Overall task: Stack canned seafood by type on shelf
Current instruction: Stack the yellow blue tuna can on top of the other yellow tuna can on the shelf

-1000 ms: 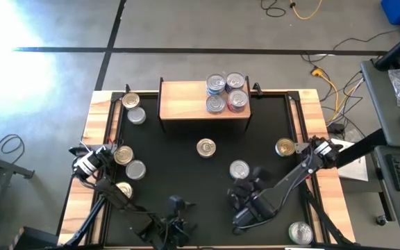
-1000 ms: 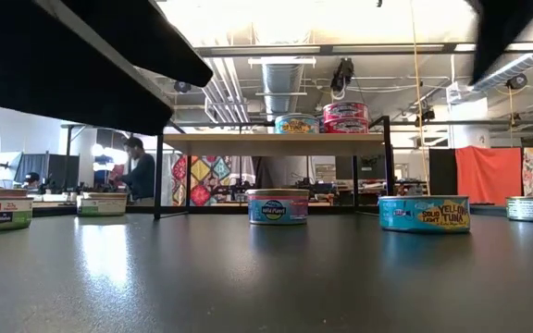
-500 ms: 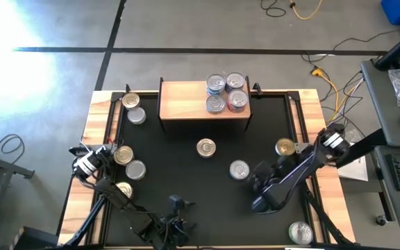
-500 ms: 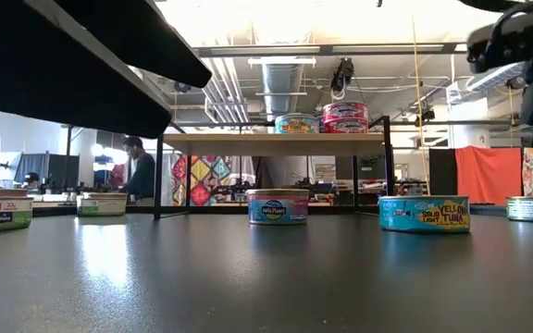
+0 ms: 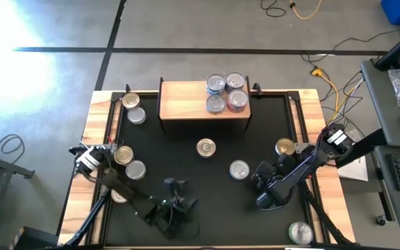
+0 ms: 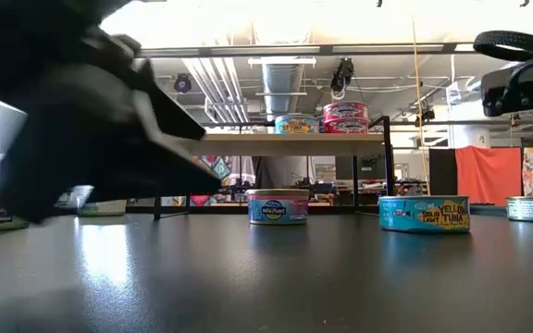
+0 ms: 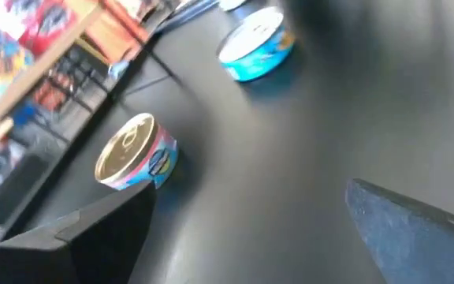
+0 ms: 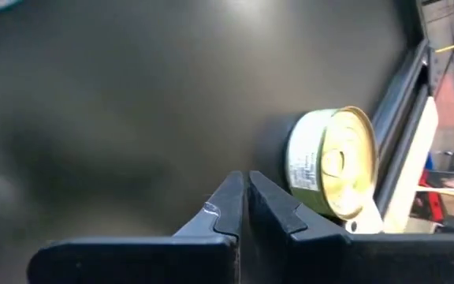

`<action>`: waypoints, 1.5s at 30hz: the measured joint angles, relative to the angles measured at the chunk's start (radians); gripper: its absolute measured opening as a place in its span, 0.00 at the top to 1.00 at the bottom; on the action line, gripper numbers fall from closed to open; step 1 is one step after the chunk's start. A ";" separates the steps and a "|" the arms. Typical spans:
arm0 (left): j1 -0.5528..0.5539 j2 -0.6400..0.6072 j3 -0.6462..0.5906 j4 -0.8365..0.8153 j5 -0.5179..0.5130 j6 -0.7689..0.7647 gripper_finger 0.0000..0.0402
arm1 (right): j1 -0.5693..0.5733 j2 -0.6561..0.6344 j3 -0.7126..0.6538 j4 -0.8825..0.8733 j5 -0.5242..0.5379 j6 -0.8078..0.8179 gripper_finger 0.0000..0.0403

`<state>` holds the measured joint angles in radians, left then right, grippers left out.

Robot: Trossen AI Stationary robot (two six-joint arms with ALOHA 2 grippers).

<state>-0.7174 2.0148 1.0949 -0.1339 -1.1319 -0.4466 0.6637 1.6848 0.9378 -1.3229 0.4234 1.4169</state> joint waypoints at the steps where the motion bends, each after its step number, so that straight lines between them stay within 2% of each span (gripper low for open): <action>1: 0.012 0.000 -0.010 0.029 0.017 -0.004 0.01 | -0.001 0.000 -0.003 0.009 0.009 -0.002 0.97; 4: 0.035 0.000 -0.046 0.123 0.044 0.024 0.01 | -0.003 -0.003 -0.005 0.016 0.087 0.000 0.97; 6: 0.049 0.002 -0.096 0.264 0.078 0.063 0.01 | -0.005 -0.006 -0.005 0.024 0.166 0.000 0.97; 9: 0.081 0.006 -0.242 0.643 0.210 0.179 0.01 | -0.016 -0.007 -0.005 0.099 0.253 -0.057 0.97; 12: 0.106 0.006 -0.389 1.079 0.345 0.268 0.01 | -0.033 -0.003 -0.007 0.215 0.255 -0.193 0.97; 14: 0.112 0.005 -0.465 1.263 0.396 0.278 0.01 | -0.043 0.009 -0.007 0.284 0.254 -0.262 0.97; 16: 0.113 0.005 -0.516 1.350 0.413 0.284 0.01 | -0.056 0.021 -0.007 0.365 0.255 -0.329 0.97; 23: 0.116 0.010 -0.561 1.344 0.411 0.269 0.01 | -0.060 0.031 0.040 0.766 0.226 -0.658 0.97; 26: 0.120 0.030 -0.561 1.340 0.351 0.247 0.01 | -0.054 0.031 0.085 0.706 0.248 -0.713 0.97; 28: 0.122 0.048 -0.561 1.338 0.298 0.225 0.01 | -0.055 0.031 0.103 0.585 0.282 -0.643 0.97; 30: 0.123 0.067 -0.561 1.337 0.293 0.221 0.01 | -0.059 0.031 0.104 0.478 0.318 -0.532 0.97; 32: 0.124 0.081 -0.554 1.336 0.294 0.221 0.01 | -0.061 0.030 0.084 0.463 0.345 -0.445 0.97; 34: 0.133 0.090 -0.545 1.339 0.297 0.220 0.01 | -0.062 0.031 0.059 0.493 0.346 -0.434 0.97; 41: 0.164 0.126 -0.508 1.336 0.342 0.226 0.01 | -0.132 0.057 -0.008 0.604 0.364 -0.585 0.97; 45: 0.168 0.132 -0.499 1.330 0.365 0.232 0.01 | -0.192 0.060 -0.009 0.821 0.353 -0.836 0.97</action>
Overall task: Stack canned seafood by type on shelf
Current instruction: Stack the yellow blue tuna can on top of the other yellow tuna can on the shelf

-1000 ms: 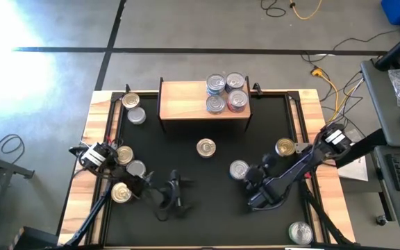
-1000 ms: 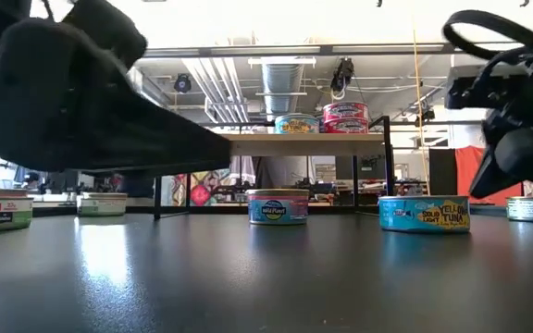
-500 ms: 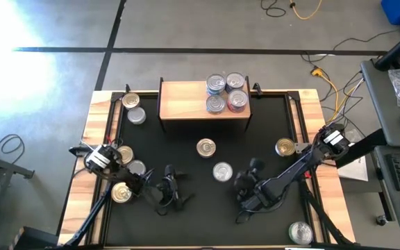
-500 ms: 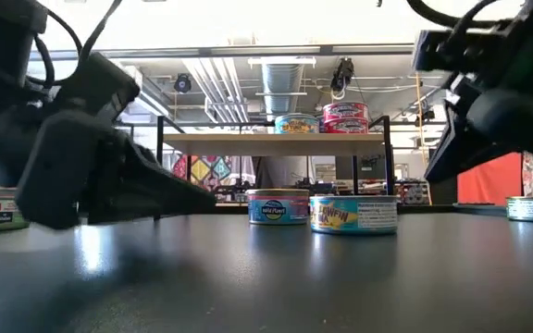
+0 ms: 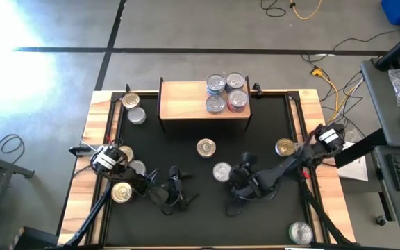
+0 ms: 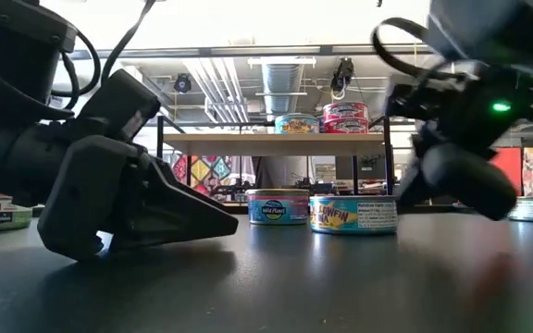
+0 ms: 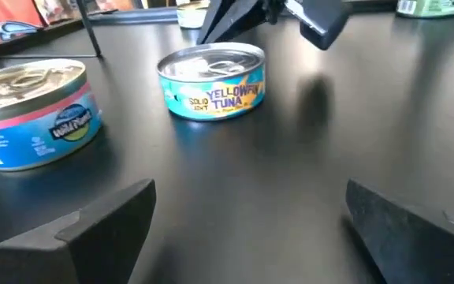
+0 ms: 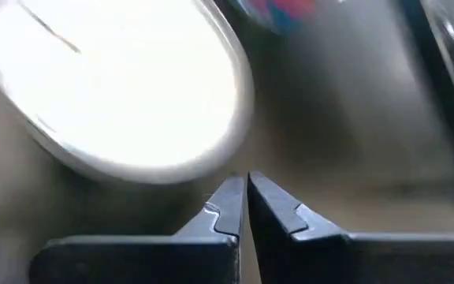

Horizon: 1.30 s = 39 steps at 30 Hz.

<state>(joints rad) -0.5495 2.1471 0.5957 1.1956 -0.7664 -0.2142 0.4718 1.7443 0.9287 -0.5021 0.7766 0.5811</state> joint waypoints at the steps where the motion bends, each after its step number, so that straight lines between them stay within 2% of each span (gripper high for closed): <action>1: 0.001 0.000 0.000 0.000 0.014 0.000 0.01 | -0.014 0.000 0.000 0.080 -0.014 -0.082 0.97; 5: 0.002 -0.019 -0.002 -0.010 0.087 0.002 0.01 | -0.081 0.000 0.001 0.376 -0.132 -0.351 0.97; 8: 0.000 -0.036 -0.007 -0.029 0.092 0.011 0.01 | -0.119 0.000 0.010 0.456 -0.193 -0.407 0.97; 13: -0.006 -0.093 -0.039 -0.170 0.077 -0.071 0.01 | -0.129 0.000 0.020 0.447 -0.209 -0.398 0.97; 16: -0.007 -0.133 -0.062 -0.228 0.037 -0.098 0.01 | -0.114 0.000 0.018 0.445 -0.260 -0.357 0.97; 19: 0.009 -0.139 -0.069 -0.212 -0.034 -0.061 0.01 | -0.094 -0.001 0.018 0.440 -0.320 -0.300 0.97; 22: 0.046 -0.129 -0.055 -0.154 -0.036 -0.030 0.01 | -0.076 0.003 0.017 0.386 -0.340 -0.209 0.97; 24: 0.068 -0.110 -0.038 -0.148 -0.008 -0.034 0.01 | -0.067 0.007 0.014 0.350 -0.352 -0.166 0.97; 29: 0.086 -0.051 0.039 -0.147 0.194 -0.001 0.01 | -0.062 0.018 0.016 0.384 -0.438 -0.120 0.97; 33: 0.080 -0.032 0.097 -0.176 0.238 0.055 0.01 | -0.059 0.023 0.015 0.411 -0.454 -0.127 0.97; 35: 0.076 -0.035 0.119 -0.215 0.238 0.065 0.01 | -0.061 0.024 0.015 0.390 -0.435 -0.127 0.97; 39: 0.061 -0.063 0.143 -0.314 0.254 0.061 0.01 | -0.067 0.022 0.015 0.284 -0.324 -0.112 0.97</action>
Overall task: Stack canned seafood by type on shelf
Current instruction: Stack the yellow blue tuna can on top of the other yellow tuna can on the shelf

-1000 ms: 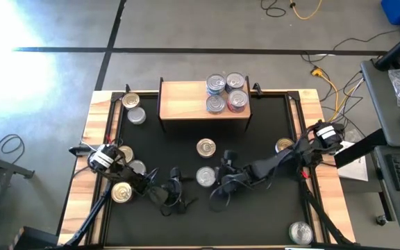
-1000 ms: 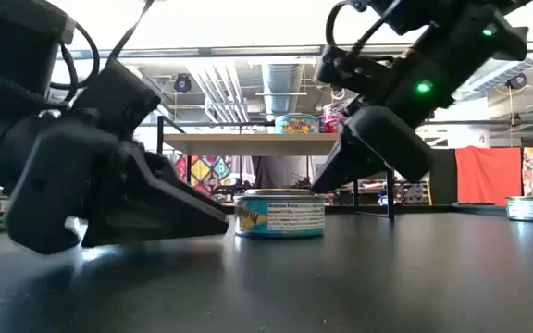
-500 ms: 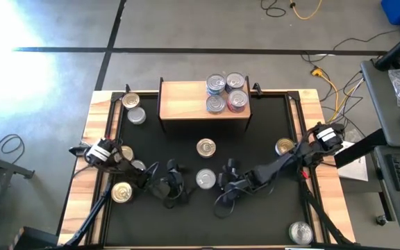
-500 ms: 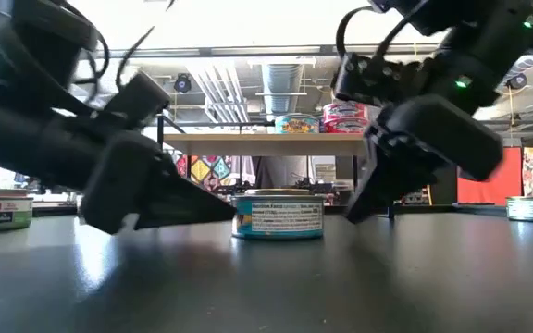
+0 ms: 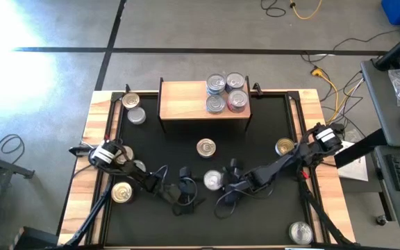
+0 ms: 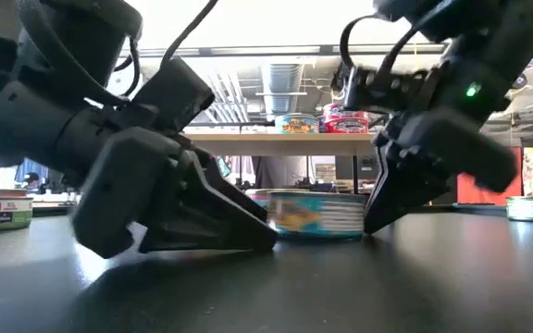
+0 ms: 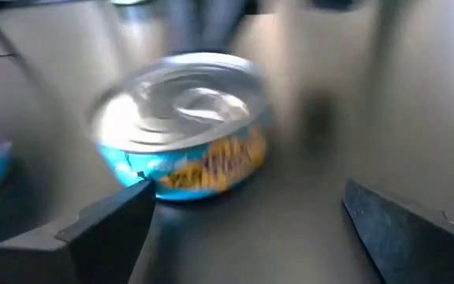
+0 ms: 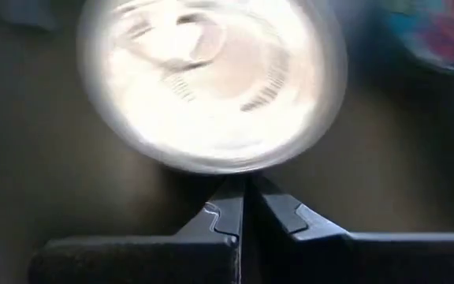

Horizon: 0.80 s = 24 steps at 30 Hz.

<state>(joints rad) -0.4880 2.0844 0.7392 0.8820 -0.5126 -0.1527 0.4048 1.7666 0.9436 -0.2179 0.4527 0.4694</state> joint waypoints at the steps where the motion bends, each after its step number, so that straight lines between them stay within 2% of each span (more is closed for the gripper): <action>1: -0.006 -0.011 0.003 -0.027 0.022 -0.003 0.01 | -0.002 -0.002 0.000 -0.028 0.025 0.021 0.97; 5: -0.033 -0.056 -0.005 -0.109 0.044 -0.022 0.01 | -0.003 -0.012 0.002 -0.139 0.058 0.111 0.97; 10: -0.051 -0.097 -0.030 -0.141 0.034 -0.030 0.01 | 0.017 -0.032 0.002 -0.162 0.044 0.115 0.97; 17: -0.037 -0.092 -0.055 -0.118 -0.239 -0.109 0.01 | 0.044 -0.043 0.029 -0.167 0.045 0.114 0.97; 20: -0.029 -0.092 -0.049 -0.113 -0.207 -0.114 0.01 | 0.044 -0.044 0.032 -0.167 0.052 0.113 0.97; 24: -0.023 -0.092 -0.030 -0.111 -0.097 -0.047 0.01 | 0.044 -0.044 0.032 -0.168 0.054 0.086 0.97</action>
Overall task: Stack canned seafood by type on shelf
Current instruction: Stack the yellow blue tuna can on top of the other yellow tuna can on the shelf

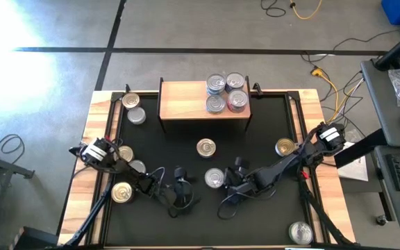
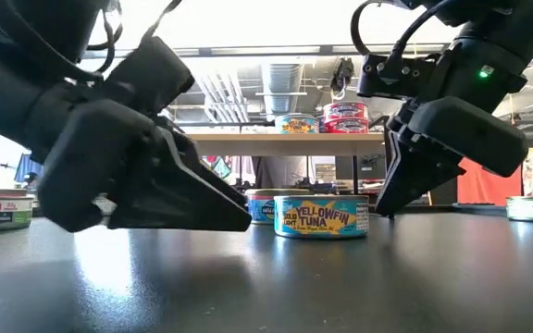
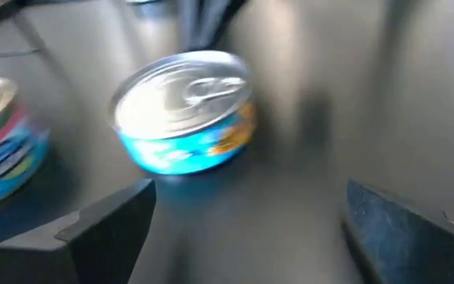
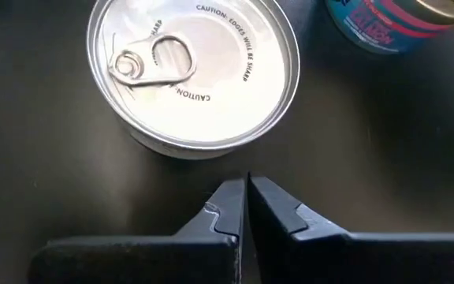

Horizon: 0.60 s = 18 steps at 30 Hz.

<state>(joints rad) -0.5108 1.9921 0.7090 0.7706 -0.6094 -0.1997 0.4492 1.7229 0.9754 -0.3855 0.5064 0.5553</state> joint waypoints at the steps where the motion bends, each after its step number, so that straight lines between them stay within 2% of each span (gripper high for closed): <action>1: 0.010 -0.002 0.002 -0.005 0.022 0.028 0.01 | 0.000 0.000 0.000 0.000 -0.002 -0.011 0.97; 4: 0.060 -0.023 0.012 -0.083 0.087 0.076 0.01 | -0.003 0.000 0.000 -0.001 -0.015 -0.036 0.97; 8: 0.150 -0.047 0.017 -0.148 0.233 0.079 0.01 | -0.005 0.000 0.001 -0.003 -0.040 -0.042 0.96; 13: 0.254 -0.047 0.017 -0.126 0.401 0.124 0.01 | -0.021 -0.001 0.001 0.003 -0.239 -0.047 0.89; 15: 0.283 -0.045 0.023 -0.115 0.414 0.158 0.01 | -0.029 -0.001 0.001 0.003 -0.235 -0.027 0.86; 18: 0.313 -0.043 0.041 -0.108 0.436 0.221 0.01 | -0.038 -0.001 0.001 -0.001 -0.175 -0.012 0.84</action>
<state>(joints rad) -0.1980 1.9486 0.7503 0.6622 -0.1736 0.0213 0.4107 1.7222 0.9764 -0.3866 0.3317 0.5432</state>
